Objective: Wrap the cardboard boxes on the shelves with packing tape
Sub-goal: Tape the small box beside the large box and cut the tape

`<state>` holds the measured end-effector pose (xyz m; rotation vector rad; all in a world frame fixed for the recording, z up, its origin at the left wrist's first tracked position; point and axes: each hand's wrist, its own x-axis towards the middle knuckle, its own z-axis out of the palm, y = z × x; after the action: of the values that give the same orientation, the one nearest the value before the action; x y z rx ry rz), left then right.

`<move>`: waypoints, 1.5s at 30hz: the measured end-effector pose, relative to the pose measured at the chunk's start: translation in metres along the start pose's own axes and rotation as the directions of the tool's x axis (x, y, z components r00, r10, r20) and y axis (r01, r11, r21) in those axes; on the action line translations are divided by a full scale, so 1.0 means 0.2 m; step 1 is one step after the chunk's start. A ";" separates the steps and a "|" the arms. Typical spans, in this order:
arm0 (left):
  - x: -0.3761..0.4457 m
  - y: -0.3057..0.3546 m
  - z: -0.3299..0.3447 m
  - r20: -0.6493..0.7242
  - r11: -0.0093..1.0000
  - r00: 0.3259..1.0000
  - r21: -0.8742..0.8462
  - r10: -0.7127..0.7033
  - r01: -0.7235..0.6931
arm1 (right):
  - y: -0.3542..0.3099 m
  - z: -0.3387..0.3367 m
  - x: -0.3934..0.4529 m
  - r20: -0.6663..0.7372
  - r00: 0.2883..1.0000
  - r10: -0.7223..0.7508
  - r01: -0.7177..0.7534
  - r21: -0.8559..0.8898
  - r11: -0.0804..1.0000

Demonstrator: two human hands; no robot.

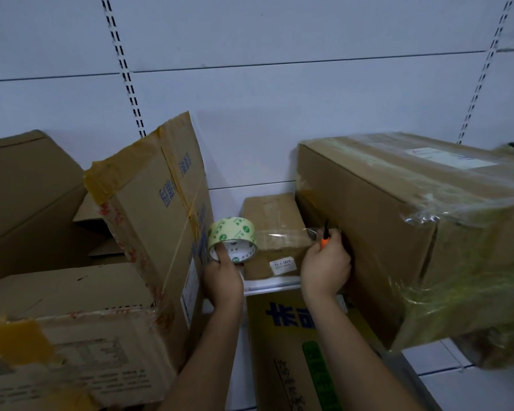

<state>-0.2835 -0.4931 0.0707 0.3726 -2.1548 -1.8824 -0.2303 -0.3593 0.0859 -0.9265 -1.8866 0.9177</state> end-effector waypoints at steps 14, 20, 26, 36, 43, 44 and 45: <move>-0.03 -0.07 0.01 -0.002 0.978 0.995 -0.184 -0.098 0.096 | 0.00 0.07 0.02 0.006 0.995 0.096 -0.096 0.002 0.995; 0.03 -0.13 0.07 -0.024 0.967 0.985 -0.198 -0.168 0.160 | -0.02 0.08 0.06 0.053 0.983 0.177 -0.180 0.055 0.982; 0.01 -0.08 0.07 0.060 0.890 0.955 -0.350 -0.290 0.293 | 0.00 0.07 0.10 0.121 0.962 0.245 -0.258 0.106 0.960; 0.08 -0.06 0.07 0.268 0.693 0.862 -0.513 -0.431 0.506 | -0.04 0.08 0.10 0.090 0.951 0.295 -0.300 0.052 0.953; 0.06 -0.06 0.07 0.282 0.706 0.870 -0.508 -0.405 0.493 | 0.04 0.05 0.00 0.113 0.973 0.202 -0.215 0.115 0.970; 0.06 -0.06 0.07 0.286 0.706 0.868 -0.505 -0.407 0.497 | 0.07 0.05 -0.04 0.118 0.972 0.202 -0.214 0.106 0.971; 0.06 -0.06 0.07 0.284 0.703 0.867 -0.507 -0.410 0.498 | 0.10 0.05 -0.08 0.119 0.972 0.201 -0.213 0.103 0.972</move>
<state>-0.2989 -0.4863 0.0564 0.7001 -1.5282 -2.7949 -0.2281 -0.3671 0.0591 -1.0358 -1.8284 1.2106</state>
